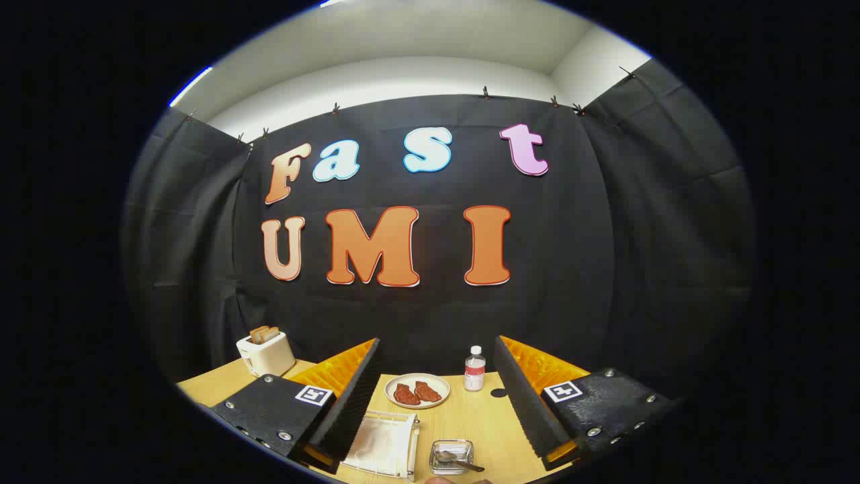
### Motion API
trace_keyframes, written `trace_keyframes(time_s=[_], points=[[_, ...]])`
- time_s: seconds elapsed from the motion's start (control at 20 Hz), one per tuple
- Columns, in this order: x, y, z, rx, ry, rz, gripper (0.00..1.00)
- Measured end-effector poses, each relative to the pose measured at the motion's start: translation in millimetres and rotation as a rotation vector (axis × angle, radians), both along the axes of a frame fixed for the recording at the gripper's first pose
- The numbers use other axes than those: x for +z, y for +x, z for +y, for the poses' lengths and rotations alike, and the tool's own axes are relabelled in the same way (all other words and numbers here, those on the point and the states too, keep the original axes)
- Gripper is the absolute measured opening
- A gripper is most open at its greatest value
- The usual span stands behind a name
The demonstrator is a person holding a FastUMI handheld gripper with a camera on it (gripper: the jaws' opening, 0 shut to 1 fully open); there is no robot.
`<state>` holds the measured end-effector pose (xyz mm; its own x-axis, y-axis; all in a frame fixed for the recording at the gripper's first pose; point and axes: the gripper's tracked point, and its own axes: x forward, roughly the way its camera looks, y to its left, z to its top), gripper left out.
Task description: Take the plate from the dish rack, then take the spoon from the basket and place it into the plate.
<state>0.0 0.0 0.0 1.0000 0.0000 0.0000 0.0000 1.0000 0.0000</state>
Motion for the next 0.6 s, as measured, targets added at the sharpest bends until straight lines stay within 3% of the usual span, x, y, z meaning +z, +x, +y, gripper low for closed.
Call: trace_keyframes(time_s=[0.6], points=[[21, -5, 20, 0.008, -0.01, -0.012, 0.98]])
